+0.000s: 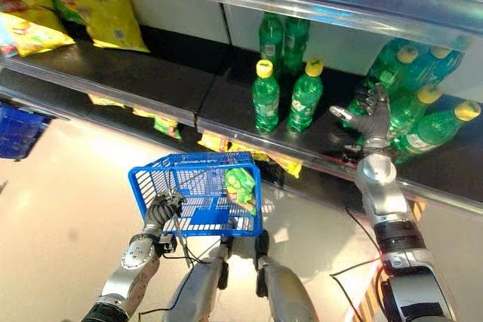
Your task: Pick up the snacks into the basket
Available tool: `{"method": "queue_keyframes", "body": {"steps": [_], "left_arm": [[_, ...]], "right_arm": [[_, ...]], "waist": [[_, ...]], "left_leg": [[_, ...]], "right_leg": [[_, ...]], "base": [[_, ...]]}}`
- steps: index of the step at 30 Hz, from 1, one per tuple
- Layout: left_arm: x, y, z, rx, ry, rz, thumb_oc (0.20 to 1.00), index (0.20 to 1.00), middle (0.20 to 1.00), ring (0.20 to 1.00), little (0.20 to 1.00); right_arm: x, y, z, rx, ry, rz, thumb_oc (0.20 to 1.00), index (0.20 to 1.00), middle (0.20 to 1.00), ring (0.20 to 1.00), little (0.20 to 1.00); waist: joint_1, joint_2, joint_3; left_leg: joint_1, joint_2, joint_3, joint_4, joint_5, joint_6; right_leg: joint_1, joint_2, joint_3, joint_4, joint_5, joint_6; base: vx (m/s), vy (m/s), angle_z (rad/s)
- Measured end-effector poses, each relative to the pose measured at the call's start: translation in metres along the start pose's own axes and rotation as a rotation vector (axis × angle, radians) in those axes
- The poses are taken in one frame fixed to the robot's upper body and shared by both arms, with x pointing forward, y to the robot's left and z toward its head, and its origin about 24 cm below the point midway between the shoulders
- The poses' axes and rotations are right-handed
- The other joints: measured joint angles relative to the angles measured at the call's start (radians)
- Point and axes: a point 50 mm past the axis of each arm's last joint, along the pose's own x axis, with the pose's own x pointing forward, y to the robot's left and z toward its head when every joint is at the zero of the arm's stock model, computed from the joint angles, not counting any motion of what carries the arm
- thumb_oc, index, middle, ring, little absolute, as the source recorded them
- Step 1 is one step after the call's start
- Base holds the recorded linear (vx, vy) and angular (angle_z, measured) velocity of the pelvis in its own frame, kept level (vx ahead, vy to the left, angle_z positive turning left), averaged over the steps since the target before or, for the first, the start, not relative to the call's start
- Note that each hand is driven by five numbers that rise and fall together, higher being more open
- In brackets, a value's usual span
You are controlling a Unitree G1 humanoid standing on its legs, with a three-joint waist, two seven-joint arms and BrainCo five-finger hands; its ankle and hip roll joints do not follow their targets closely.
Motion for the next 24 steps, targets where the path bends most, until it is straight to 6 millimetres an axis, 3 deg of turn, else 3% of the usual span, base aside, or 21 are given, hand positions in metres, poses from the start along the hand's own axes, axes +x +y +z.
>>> {"method": "queue_keyframes", "body": {"steps": [2,6,11,17,24], "left_arm": [[0.001,-0.001,0.001,-0.001,-0.004,-0.004,0.2,0.2,0.2,0.2,0.2],[0.003,-0.001,0.004,0.0,-0.013,-0.001,0.2,0.2,0.2,0.2,0.2],[0.006,-0.001,0.009,0.003,-0.03,0.005,0.2,0.2,0.2,0.2,0.2],[0.011,0.005,0.018,0.041,-0.061,0.014,0.2,0.2,0.2,0.2,0.2],[0.011,0.007,0.018,0.043,-0.061,0.038,0.2,0.2,0.2,0.2,0.2]], "right_arm": [[0.004,-0.002,0.005,0.008,-0.017,-0.012,1.0,1.0,1.0,1.0,1.0],[0.018,-0.007,0.027,0.005,-0.087,-0.035,1.0,1.0,1.0,1.0,1.0],[0.018,-0.008,0.024,0.016,-0.069,-0.048,1.0,1.0,1.0,1.0,1.0],[0.02,-0.009,0.021,0.024,-0.054,-0.05,1.0,1.0,1.0,1.0,1.0],[0.021,-0.008,0.023,0.03,-0.057,-0.049,1.0,1.0,1.0,1.0,1.0]], "waist": [[-0.001,0.0,0.007],[0.001,0.023,0.045],[0.011,0.02,0.052],[0.046,0.009,0.098],[0.053,-0.011,0.11]], "left_leg": [[0.011,0.001,0.005,-0.021,0.016,0.008],[0.016,0.005,0.054,-0.051,0.098,0.028],[0.012,-0.028,0.056,-0.082,0.12,0.059],[0.013,-0.042,0.055,-0.084,0.125,0.067],[0.013,-0.046,0.053,-0.087,0.128,0.071]], "right_leg": [[-0.01,0.007,0.012,-0.002,0.003,-0.004],[-0.024,0.001,0.031,-0.01,0.007,-0.011],[-0.039,-0.029,0.036,-0.013,0.005,-0.009],[-0.039,-0.044,0.039,-0.009,0.001,-0.002],[-0.04,-0.047,0.035,-0.007,0.001,-0.002]], "base": [[0.07,0.092,-0.22],[0.06,0.064,-0.13],[0.01,0.026,0.07],[0.0,0.001,0.01],[0.0,0.0,0.0]]}}
